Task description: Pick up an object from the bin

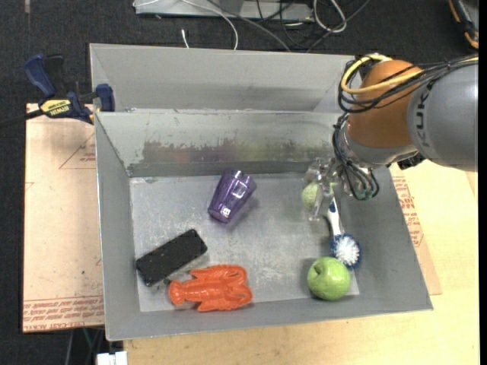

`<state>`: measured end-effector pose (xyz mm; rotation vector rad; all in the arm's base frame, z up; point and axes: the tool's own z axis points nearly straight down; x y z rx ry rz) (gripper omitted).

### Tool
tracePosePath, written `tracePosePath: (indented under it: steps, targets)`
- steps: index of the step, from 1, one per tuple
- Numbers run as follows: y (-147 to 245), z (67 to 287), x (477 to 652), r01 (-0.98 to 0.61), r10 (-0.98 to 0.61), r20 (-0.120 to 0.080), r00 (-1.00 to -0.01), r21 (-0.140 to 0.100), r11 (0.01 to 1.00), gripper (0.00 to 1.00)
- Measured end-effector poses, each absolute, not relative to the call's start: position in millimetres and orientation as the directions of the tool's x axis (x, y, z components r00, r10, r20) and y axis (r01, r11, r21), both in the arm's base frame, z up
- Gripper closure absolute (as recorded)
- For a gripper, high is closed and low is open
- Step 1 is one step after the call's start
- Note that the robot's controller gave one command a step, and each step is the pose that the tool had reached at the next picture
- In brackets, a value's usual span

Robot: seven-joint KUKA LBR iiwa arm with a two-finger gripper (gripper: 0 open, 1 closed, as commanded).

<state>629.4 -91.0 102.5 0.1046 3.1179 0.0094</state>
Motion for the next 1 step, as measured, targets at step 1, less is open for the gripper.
tracePosePath:
  steps: [1]
  targets:
    - [-91.1,152.0,630.8,0.067,0.067,-0.026,-0.997,0.007,0.998,1.00]
